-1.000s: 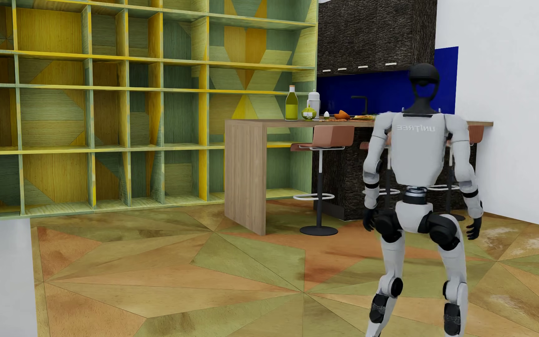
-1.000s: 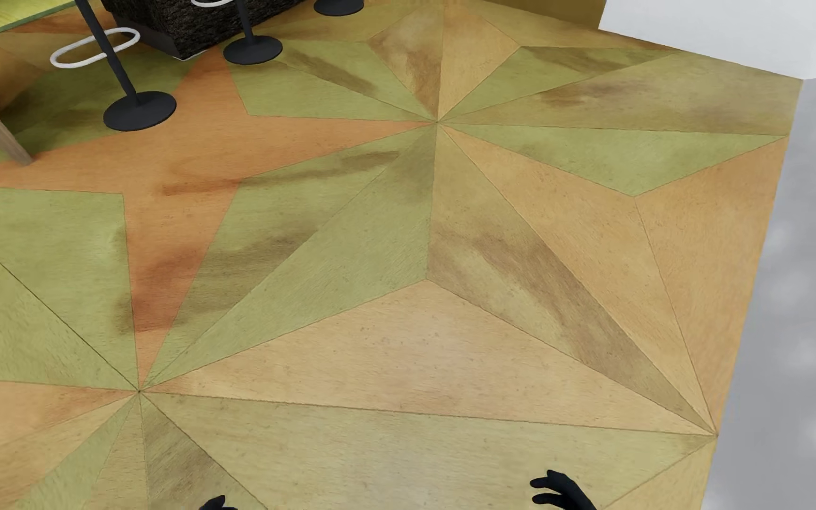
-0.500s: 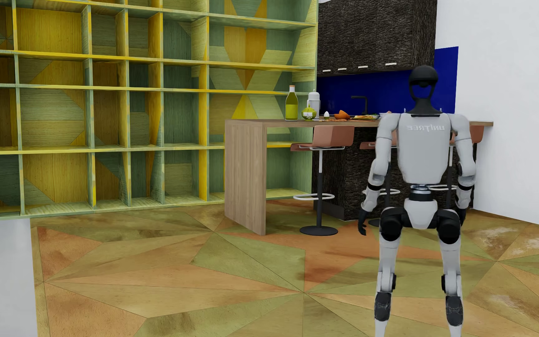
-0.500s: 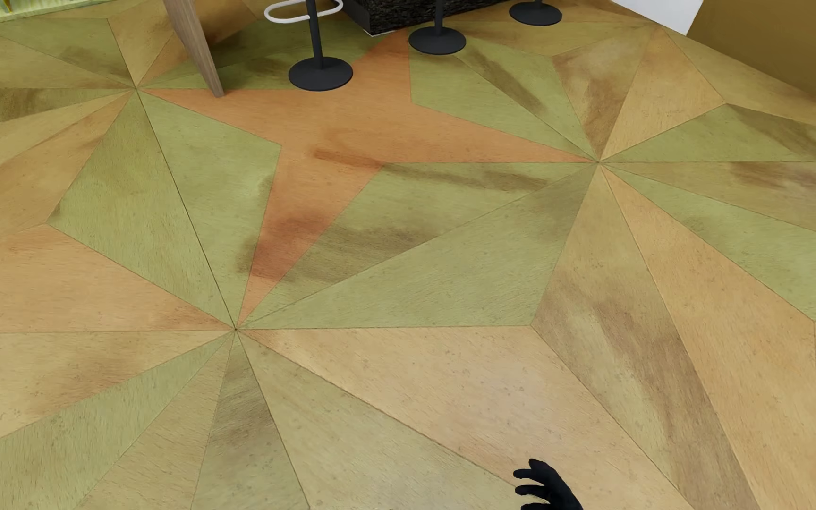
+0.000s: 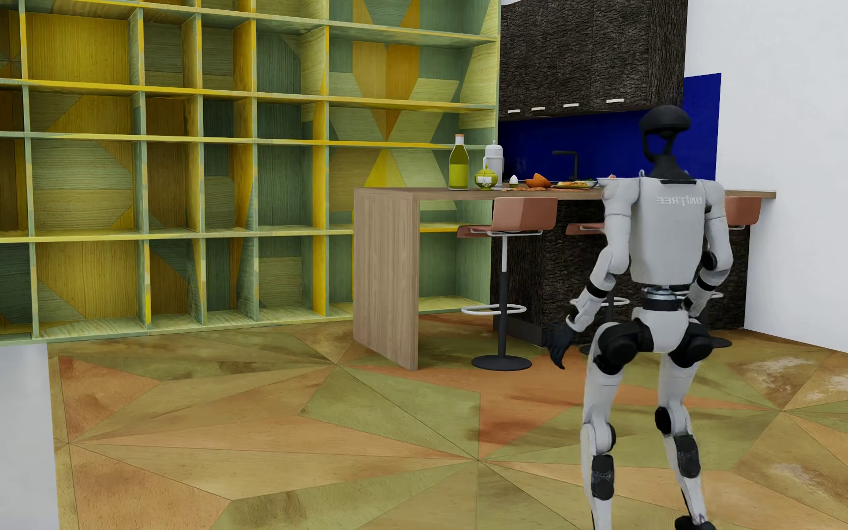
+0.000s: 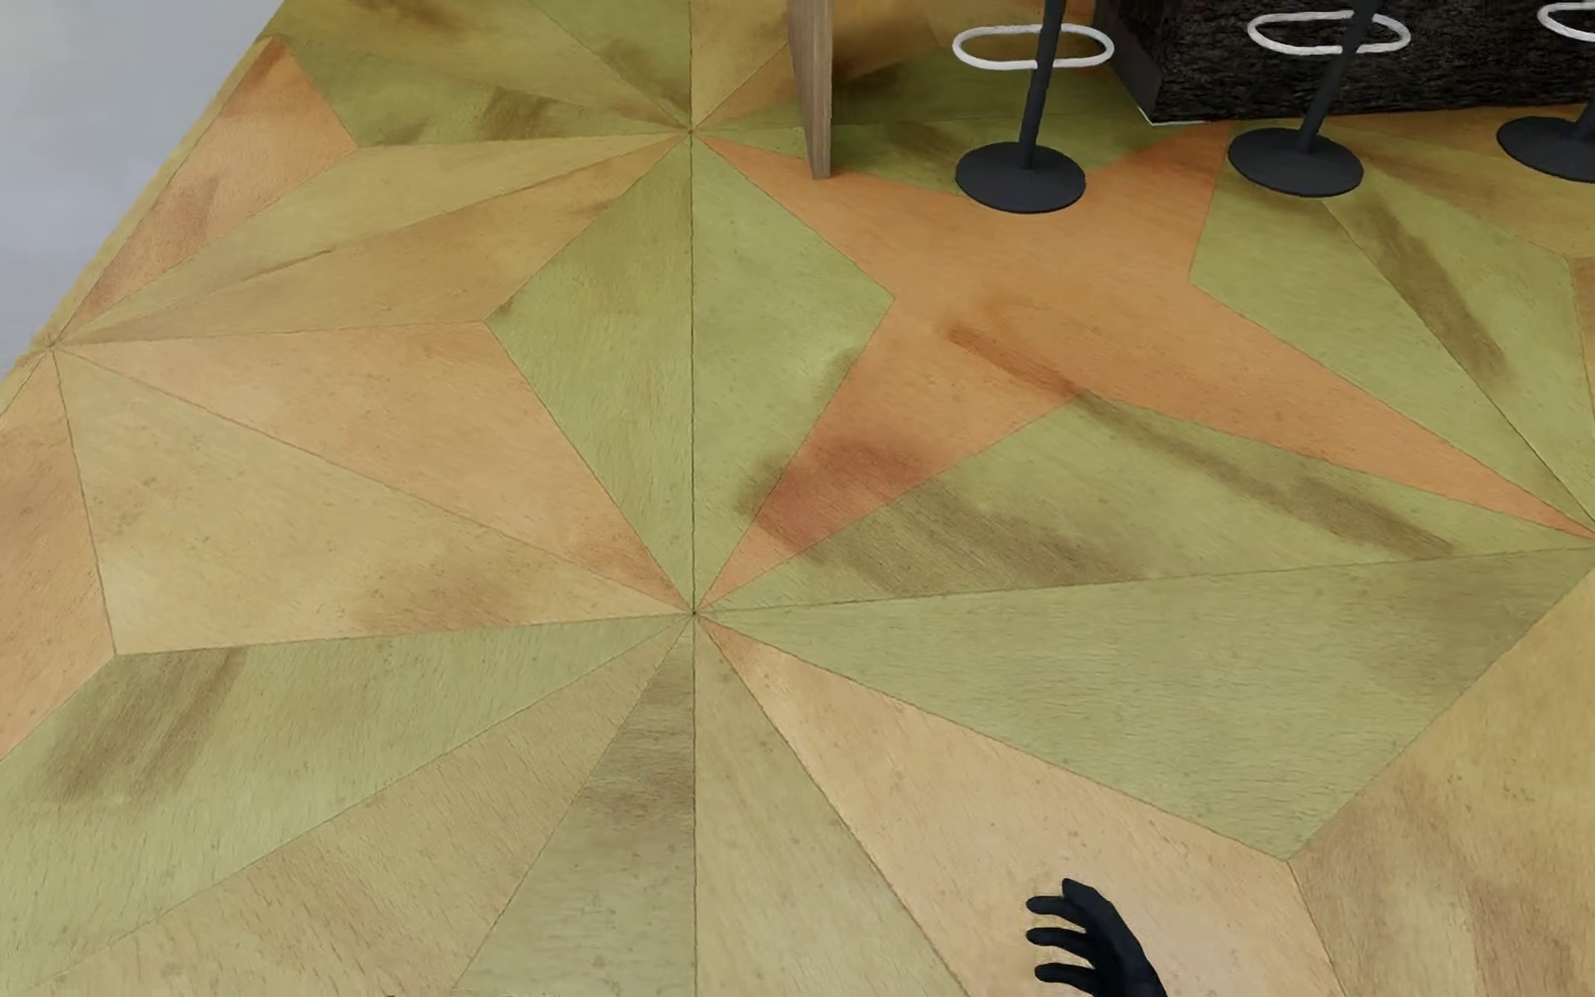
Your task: Rotate 180
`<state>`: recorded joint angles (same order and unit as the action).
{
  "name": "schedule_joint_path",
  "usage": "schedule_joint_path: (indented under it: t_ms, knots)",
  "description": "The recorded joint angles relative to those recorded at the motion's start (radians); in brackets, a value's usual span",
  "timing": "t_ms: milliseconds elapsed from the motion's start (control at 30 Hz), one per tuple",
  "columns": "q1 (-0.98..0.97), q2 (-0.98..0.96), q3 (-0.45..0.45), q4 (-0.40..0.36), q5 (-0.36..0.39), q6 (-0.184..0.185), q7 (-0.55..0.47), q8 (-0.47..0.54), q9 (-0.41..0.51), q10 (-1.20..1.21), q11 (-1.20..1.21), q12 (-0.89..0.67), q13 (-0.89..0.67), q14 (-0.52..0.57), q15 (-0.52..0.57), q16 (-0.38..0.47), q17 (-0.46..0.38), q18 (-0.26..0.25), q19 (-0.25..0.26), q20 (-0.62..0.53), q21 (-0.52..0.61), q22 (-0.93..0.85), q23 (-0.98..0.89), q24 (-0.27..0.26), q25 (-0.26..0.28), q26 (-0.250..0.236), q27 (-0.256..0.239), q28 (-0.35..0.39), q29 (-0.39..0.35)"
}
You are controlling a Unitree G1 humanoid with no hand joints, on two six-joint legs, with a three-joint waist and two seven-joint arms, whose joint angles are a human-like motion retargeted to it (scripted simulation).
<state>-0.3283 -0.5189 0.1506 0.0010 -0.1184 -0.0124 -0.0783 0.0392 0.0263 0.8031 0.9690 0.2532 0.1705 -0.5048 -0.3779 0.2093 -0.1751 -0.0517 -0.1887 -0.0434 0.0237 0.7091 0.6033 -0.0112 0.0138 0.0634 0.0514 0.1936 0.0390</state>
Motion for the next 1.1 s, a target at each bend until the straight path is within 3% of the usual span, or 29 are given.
schedule_joint_path:
  t_ms: [33,67,100,167,233,267,300,333,367,400,433,500,600,633,667,700,733,767,800,833,867,933,1000,1033,1067,1100]
  knots:
    - [-0.005,0.037,-0.009,-0.003,-0.011,-0.011,-0.009,0.002,-0.002,0.018,-0.121,-0.021,0.025,-0.012,-0.017,-0.043,-0.021,-0.005,0.251,-0.028,-0.030,-0.014,0.032,0.011,-0.030,0.031,-0.006,0.021,0.027]
    - [-0.004,0.062,-0.005,0.012,-0.014,-0.009,-0.002,-0.019,0.002,0.034,-0.133,-0.024,0.010,-0.013,-0.023,-0.060,-0.054,-0.006,0.298,-0.030,-0.006,-0.017,0.057,0.023,-0.057,0.050,-0.005,0.024,0.037]
    - [-0.013,0.087,-0.018,0.019,-0.031,-0.015,0.013,-0.049,0.009,0.051,-0.138,-0.011,0.016,0.012,-0.037,-0.047,-0.048,-0.021,0.295,-0.016,0.032,-0.046,0.025,0.027,-0.076,0.072,-0.008,0.011,0.029]
    - [-0.018,0.136,0.004,0.072,-0.047,0.018,0.083,-0.113,0.005,0.022,-0.168,0.001,-0.023,0.004,-0.050,-0.055,-0.027,-0.058,0.296,0.026,0.058,-0.044,0.031,0.029,-0.081,0.087,-0.028,-0.030,0.012]
    - [0.003,0.159,0.033,0.067,-0.064,0.045,0.067,-0.129,0.023,0.025,-0.106,0.005,-0.085,-0.003,-0.046,-0.017,0.024,0.001,0.299,0.057,0.104,-0.003,0.017,0.023,-0.041,0.065,-0.047,-0.069,-0.020]
    - [0.008,0.096,0.021,0.048,-0.066,0.054,0.040,-0.096,0.028,0.015,0.032,-0.001,-0.081,0.004,0.051,0.009,0.019,-0.001,0.253,0.038,0.133,0.021,-0.018,0.025,-0.023,0.049,-0.059,-0.074,-0.030]
    - [0.024,0.044,0.013,0.038,-0.036,0.049,0.019,-0.046,0.019,-0.014,0.087,0.002,-0.042,0.014,0.129,0.020,0.008,-0.001,0.131,0.029,0.107,0.006,-0.006,0.030,-0.008,0.034,-0.076,-0.062,-0.025]
    - [0.041,0.020,-0.005,0.025,-0.021,0.031,0.003,-0.011,0.005,-0.042,0.022,0.009,0.015,0.022,0.095,0.014,0.013,-0.002,0.017,0.010,0.053,-0.017,-0.008,0.035,-0.003,0.016,-0.085,-0.044,-0.014]
    - [0.042,0.049,-0.025,0.011,-0.028,0.016,-0.015,0.006,-0.004,-0.032,-0.161,-0.007,0.051,0.012,-0.005,-0.020,0.001,-0.003,-0.004,-0.008,0.001,-0.024,0.019,0.041,-0.006,-0.004,-0.089,-0.022,0.001]
    - [0.027,0.081,-0.025,0.011,-0.037,0.010,-0.024,0.013,-0.020,-0.009,-0.211,-0.021,0.064,-0.003,0.029,-0.046,-0.032,-0.006,0.313,-0.021,0.017,-0.027,0.035,0.044,-0.013,-0.010,-0.078,-0.007,0.006]
    - [0.019,0.104,-0.026,0.034,-0.040,0.015,-0.002,-0.015,-0.019,0.011,-0.220,-0.028,0.072,-0.012,0.035,-0.053,-0.046,-0.009,0.345,-0.033,0.029,-0.057,0.012,0.041,-0.021,0.005,-0.060,-0.004,0.006]
    - [0.008,0.147,-0.023,0.071,-0.061,0.028,0.056,-0.072,-0.011,0.036,-0.223,-0.027,0.026,-0.019,0.010,-0.025,-0.056,-0.004,0.350,0.003,0.029,-0.076,0.002,0.027,-0.033,0.025,-0.028,-0.039,0.008]
    - [0.018,0.167,0.018,0.043,-0.082,0.031,0.014,-0.076,0.003,0.054,-0.153,-0.004,-0.070,-0.044,-0.002,0.000,0.004,0.014,0.350,0.058,0.097,0.003,-0.021,0.014,-0.039,0.036,-0.007,-0.071,-0.022]
    - [0.034,0.124,0.018,0.028,-0.081,0.024,-0.003,-0.050,0.021,0.040,-0.042,0.005,-0.080,-0.039,0.061,0.010,0.021,0.019,0.270,0.053,0.086,0.013,-0.031,0.009,-0.048,0.035,-0.012,-0.055,-0.026]
    - [0.050,0.072,0.018,0.009,-0.061,0.000,-0.024,-0.011,0.019,0.005,0.051,0.017,-0.044,-0.024,0.130,0.021,0.025,0.020,0.086,0.058,0.077,0.043,-0.018,0.010,-0.061,0.017,-0.030,-0.032,-0.015]
    - [0.057,0.040,-0.011,0.016,-0.025,-0.016,-0.017,-0.013,0.022,-0.009,0.029,0.036,-0.025,-0.020,0.083,0.018,0.008,0.016,-0.020,0.058,0.044,0.008,-0.020,0.013,-0.069,0.022,-0.031,-0.010,0.015]
    - [0.053,0.012,-0.064,0.023,-0.002,-0.045,0.020,-0.035,0.036,0.012,-0.067,0.037,-0.023,-0.012,0.029,0.012,0.016,0.012,-0.066,0.055,-0.004,-0.046,-0.044,0.009,-0.070,0.037,-0.019,0.004,0.036]
    - [-0.010,0.014,-0.114,0.039,0.024,-0.047,0.049,-0.012,0.048,0.150,-0.142,0.005,-0.026,0.027,0.068,-0.019,-0.021,0.007,0.037,0.062,-0.009,-0.082,-0.044,0.004,-0.061,0.046,-0.007,-0.001,0.035]
    - [-0.028,0.018,-0.149,0.041,0.031,-0.051,0.056,0.023,0.024,0.171,-0.174,-0.027,0.003,0.037,0.080,-0.028,-0.022,-0.004,0.253,0.026,0.011,-0.102,-0.014,0.001,-0.031,0.052,0.001,-0.028,0.011]
    - [-0.010,0.028,-0.188,0.046,0.040,-0.047,0.056,0.032,0.012,0.147,-0.194,-0.077,0.041,0.028,0.087,-0.034,0.003,-0.020,0.298,-0.005,0.014,-0.124,0.010,-0.004,0.015,0.062,0.010,-0.065,-0.015]
    - [-0.005,0.044,-0.237,0.059,0.053,-0.029,0.051,0.027,0.009,0.143,-0.220,-0.128,0.071,0.035,0.098,-0.043,0.009,-0.038,0.295,0.012,0.032,-0.139,0.035,-0.014,0.070,0.056,0.020,-0.111,-0.032]
    - [-0.004,0.063,-0.277,0.058,0.058,-0.005,0.045,0.034,0.015,0.138,-0.265,-0.171,0.102,0.074,0.121,-0.028,0.032,-0.067,0.291,0.002,0.025,-0.129,0.031,-0.039,0.134,-0.005,0.033,-0.199,-0.059]
    - [0.041,0.066,-0.274,0.068,0.064,0.039,0.035,0.023,0.018,0.030,-0.298,-0.150,0.071,0.011,0.140,-0.030,0.018,-0.093,0.294,0.014,0.017,-0.129,0.034,-0.049,0.117,-0.024,0.021,-0.250,-0.066]
    - [0.074,0.065,-0.266,0.070,0.062,0.047,0.040,0.020,0.019,-0.046,-0.307,-0.123,0.054,-0.020,0.146,-0.014,0.032,-0.072,0.294,0.014,0.016,-0.127,0.015,-0.047,0.096,-0.017,0.008,-0.260,-0.068]
    - [0.077,0.067,-0.251,0.071,0.068,0.050,0.041,0.017,0.019,-0.069,-0.326,-0.087,0.046,-0.006,0.158,0.010,0.027,0.011,0.292,0.016,0.030,-0.144,0.007,-0.038,0.072,0.004,-0.011,-0.259,-0.063]
    - [0.076,0.071,-0.239,0.064,0.061,0.047,0.039,0.014,0.017,-0.082,-0.344,-0.086,0.037,0.004,0.167,0.005,0.007,0.036,0.291,0.015,0.028,-0.132,0.023,-0.022,0.054,0.029,-0.030,-0.244,-0.051]
